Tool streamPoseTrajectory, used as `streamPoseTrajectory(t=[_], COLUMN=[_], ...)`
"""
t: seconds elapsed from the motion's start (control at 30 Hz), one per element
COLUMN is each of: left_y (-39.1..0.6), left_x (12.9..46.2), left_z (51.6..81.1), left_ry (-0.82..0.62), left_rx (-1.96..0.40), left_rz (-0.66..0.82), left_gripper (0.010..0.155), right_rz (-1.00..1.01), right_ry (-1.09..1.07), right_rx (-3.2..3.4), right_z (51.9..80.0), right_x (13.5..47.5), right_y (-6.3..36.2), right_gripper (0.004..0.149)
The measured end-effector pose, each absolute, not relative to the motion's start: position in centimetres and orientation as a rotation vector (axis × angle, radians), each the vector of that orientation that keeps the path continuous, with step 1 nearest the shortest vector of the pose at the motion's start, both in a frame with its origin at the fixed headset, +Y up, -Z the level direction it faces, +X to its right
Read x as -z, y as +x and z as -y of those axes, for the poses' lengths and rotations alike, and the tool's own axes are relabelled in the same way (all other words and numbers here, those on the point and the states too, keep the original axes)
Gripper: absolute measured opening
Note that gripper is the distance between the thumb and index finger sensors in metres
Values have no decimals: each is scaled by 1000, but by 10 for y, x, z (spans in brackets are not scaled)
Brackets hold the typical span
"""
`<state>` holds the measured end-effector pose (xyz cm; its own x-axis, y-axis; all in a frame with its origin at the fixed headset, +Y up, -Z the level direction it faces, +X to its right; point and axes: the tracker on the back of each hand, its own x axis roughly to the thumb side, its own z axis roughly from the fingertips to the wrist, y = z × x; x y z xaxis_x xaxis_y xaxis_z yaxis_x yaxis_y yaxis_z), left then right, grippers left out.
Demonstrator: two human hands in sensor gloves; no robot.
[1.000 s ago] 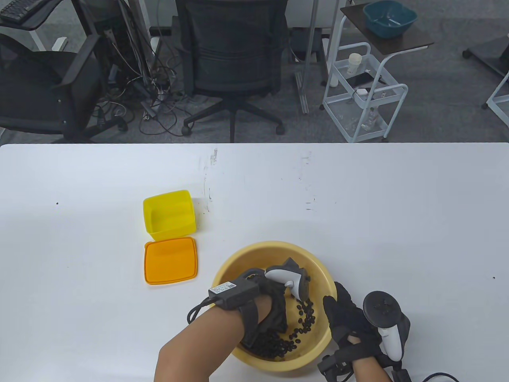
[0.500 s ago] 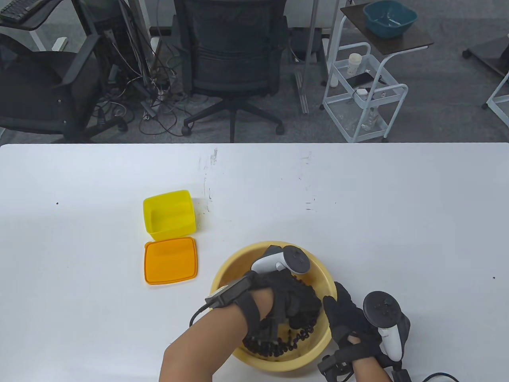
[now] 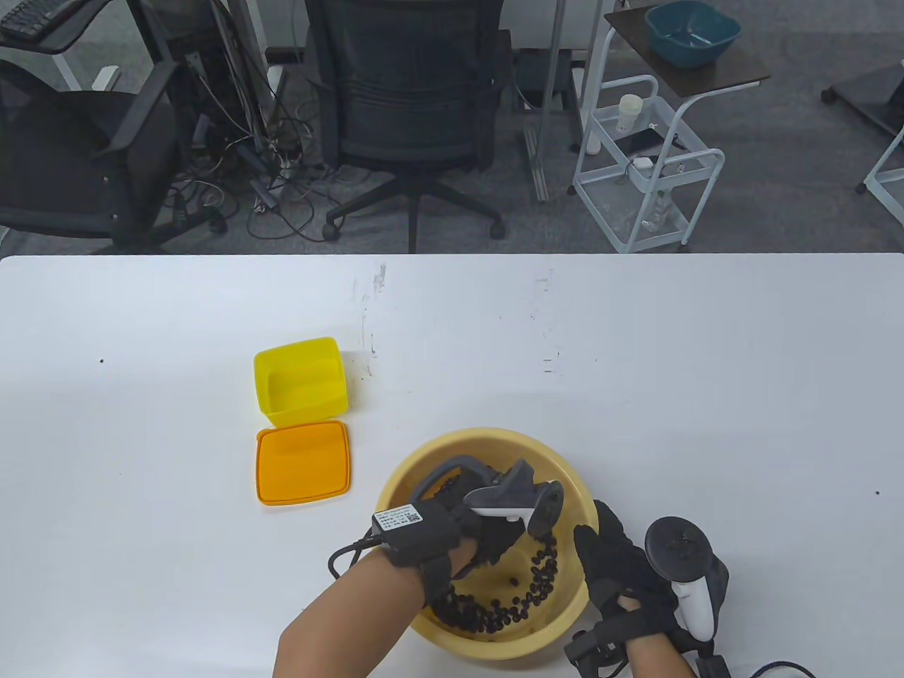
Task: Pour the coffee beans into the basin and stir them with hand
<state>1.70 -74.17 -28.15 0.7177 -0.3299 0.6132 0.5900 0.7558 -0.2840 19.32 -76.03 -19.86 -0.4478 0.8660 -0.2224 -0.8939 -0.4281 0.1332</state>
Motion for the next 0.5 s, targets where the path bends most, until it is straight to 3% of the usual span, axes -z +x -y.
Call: streamPoseTrajectory(t=[0.17,0.33,0.5], left_y=[9,8,5], left_x=[279,275,271], left_z=[752,757,767], left_ry=[-713,-822,-1126], left_rx=[716,702,537], left_rz=[485,471,462], left_gripper=[62,60,61], right_rz=[-278,-282,-281], right_ry=[-145,-147,-148], right_rx=[-2020,-2017,-2018], right_z=[760,760,760], right_x=[198,198,198], right_y=[193,193,194], right_gripper=[65,65,65])
